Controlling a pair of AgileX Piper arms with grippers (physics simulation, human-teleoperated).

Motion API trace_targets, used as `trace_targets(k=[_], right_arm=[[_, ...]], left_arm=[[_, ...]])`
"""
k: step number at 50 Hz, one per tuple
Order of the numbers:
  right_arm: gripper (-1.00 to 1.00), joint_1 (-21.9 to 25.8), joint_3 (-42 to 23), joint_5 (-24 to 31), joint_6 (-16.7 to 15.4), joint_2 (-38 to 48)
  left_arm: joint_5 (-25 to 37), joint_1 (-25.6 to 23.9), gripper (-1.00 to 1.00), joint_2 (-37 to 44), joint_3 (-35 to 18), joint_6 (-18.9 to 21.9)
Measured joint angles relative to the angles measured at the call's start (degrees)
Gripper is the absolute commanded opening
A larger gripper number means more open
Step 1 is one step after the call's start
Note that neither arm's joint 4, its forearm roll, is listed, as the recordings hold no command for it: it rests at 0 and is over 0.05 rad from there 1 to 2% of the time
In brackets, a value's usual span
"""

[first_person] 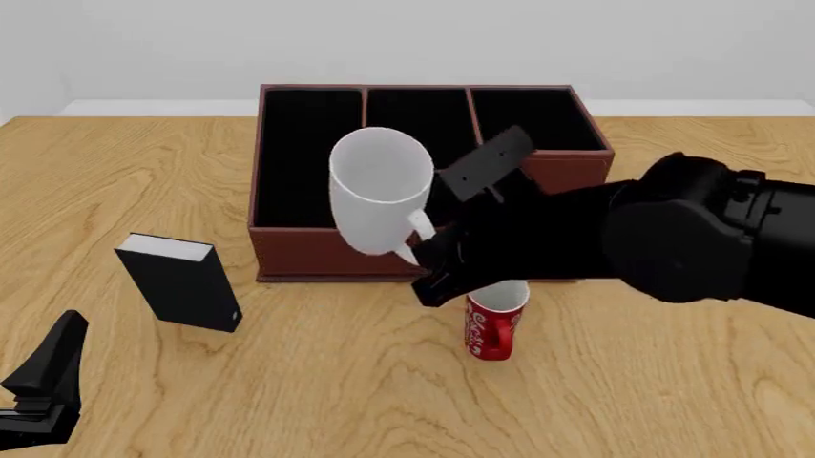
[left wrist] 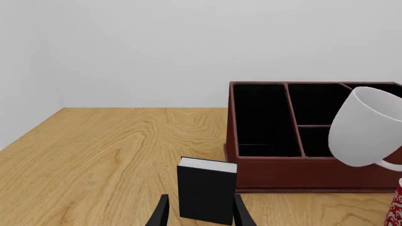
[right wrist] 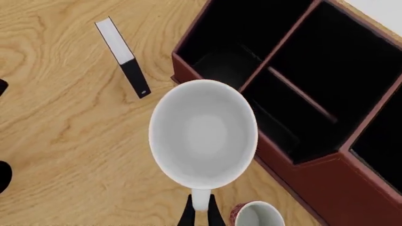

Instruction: Pick up the white mug and place it to the right of the caddy.

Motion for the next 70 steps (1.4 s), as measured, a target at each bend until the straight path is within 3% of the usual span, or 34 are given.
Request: trace_targets(k=[70], right_arm=[[-1.00,-18.9,13.4,9.5,1.2,-28.5]], left_arm=[[0.0,0.0,1.00,0.0,0.0,0.0]])
